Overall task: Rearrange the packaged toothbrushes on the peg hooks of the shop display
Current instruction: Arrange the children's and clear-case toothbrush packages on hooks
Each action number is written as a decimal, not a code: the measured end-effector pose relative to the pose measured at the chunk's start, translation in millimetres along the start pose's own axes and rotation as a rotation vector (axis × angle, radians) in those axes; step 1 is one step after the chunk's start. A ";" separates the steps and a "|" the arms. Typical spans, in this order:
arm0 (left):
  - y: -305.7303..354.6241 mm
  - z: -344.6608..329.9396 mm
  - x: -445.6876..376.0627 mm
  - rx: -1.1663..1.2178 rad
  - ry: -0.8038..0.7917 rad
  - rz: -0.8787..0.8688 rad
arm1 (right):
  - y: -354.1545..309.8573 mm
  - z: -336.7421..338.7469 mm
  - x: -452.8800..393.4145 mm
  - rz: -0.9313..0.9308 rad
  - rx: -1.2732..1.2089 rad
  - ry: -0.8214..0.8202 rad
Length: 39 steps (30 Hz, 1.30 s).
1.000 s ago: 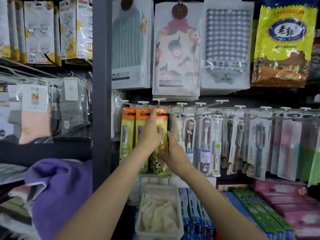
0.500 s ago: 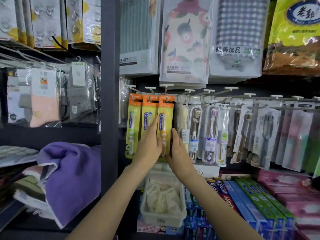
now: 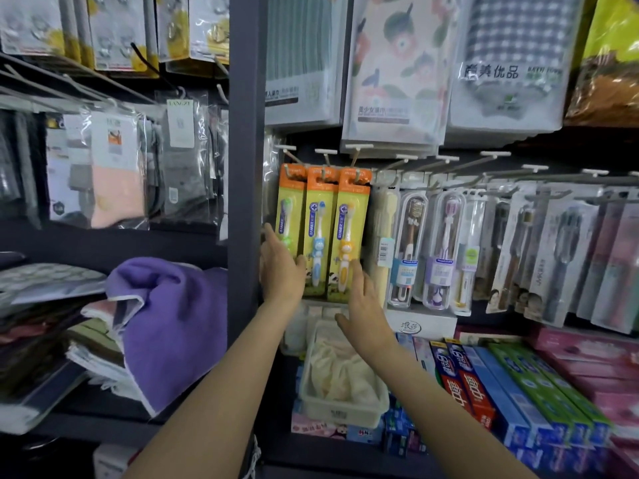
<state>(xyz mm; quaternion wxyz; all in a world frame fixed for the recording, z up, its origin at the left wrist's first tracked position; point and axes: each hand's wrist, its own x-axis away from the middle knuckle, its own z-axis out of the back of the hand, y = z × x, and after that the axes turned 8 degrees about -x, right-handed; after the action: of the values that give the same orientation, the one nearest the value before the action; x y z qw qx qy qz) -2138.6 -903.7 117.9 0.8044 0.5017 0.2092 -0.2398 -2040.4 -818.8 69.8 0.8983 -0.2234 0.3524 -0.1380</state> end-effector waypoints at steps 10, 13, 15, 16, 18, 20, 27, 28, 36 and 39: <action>-4.6 -1.9 4.1 0.010 0.056 0.008 | 4.7 10.9 0.6 0.018 0.017 -0.024; -8.6 -2.3 9.6 0.006 0.044 -0.028 | 3.2 14.6 4.2 0.024 0.001 -0.035; -8.5 -1.8 18.8 -0.016 0.051 -0.031 | 0.1 19.4 10.4 0.081 0.002 0.003; -7.7 -1.6 25.2 -0.037 0.074 -0.030 | -1.1 23.8 14.0 0.134 0.015 0.060; -5.0 -1.1 36.8 -0.081 0.172 -0.118 | -1.0 34.3 18.6 0.216 0.047 0.230; 0.2 -3.9 43.2 -0.125 0.223 -0.262 | 4.8 45.2 14.8 0.177 0.040 0.367; 34.5 -21.6 44.6 -0.199 -0.043 -0.494 | 0.5 56.3 -19.1 -0.226 -0.202 0.179; 35.7 -24.1 43.7 -0.231 -0.098 -0.496 | 1.6 53.7 -21.8 -0.214 -0.149 0.168; 42.9 -28.4 41.3 -0.281 -0.231 -0.402 | 10.7 54.1 -24.0 -0.130 -0.033 0.195; 42.2 -29.7 42.5 -0.208 -0.229 -0.376 | 13.5 56.6 -22.8 -0.129 -0.032 0.176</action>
<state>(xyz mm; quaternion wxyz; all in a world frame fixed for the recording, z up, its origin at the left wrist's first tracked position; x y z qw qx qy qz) -2082.4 -868.1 111.0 0.8112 0.3382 0.2302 -0.4178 -2016.2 -780.7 113.0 0.8494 -0.2471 0.4168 -0.2090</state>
